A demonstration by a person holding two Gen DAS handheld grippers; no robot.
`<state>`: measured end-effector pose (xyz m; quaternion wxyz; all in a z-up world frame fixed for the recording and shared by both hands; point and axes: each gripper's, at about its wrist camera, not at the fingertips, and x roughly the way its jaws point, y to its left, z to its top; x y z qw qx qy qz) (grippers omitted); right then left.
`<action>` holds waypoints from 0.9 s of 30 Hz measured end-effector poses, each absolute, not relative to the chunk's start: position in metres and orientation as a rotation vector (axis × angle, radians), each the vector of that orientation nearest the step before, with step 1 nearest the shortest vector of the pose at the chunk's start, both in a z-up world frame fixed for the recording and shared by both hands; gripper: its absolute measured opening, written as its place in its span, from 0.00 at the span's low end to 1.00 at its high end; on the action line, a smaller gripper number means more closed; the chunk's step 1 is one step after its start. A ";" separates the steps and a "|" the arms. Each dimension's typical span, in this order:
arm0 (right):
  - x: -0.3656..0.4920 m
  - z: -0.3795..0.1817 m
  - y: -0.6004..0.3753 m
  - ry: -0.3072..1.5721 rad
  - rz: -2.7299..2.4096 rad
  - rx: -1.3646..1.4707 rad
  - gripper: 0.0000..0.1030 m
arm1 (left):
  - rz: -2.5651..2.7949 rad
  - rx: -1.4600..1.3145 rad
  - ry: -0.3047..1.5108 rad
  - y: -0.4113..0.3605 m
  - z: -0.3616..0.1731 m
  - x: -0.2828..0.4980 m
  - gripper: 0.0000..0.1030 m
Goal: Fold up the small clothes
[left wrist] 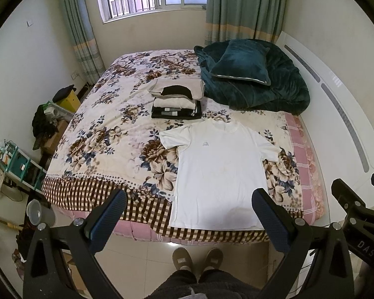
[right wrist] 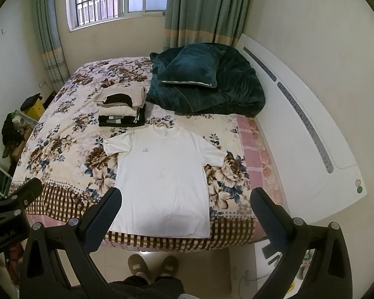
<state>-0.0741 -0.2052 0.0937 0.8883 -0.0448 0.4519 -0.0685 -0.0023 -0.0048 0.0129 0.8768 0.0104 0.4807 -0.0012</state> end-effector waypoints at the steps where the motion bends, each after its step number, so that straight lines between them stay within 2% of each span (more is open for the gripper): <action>1: -0.075 0.093 -0.204 0.938 -0.144 -0.094 1.00 | -0.003 0.022 1.003 -0.005 0.013 -0.003 1.00; 27: -0.069 0.108 -0.200 0.918 -0.140 -0.093 1.00 | -0.003 0.014 0.992 -0.003 0.015 -0.004 1.00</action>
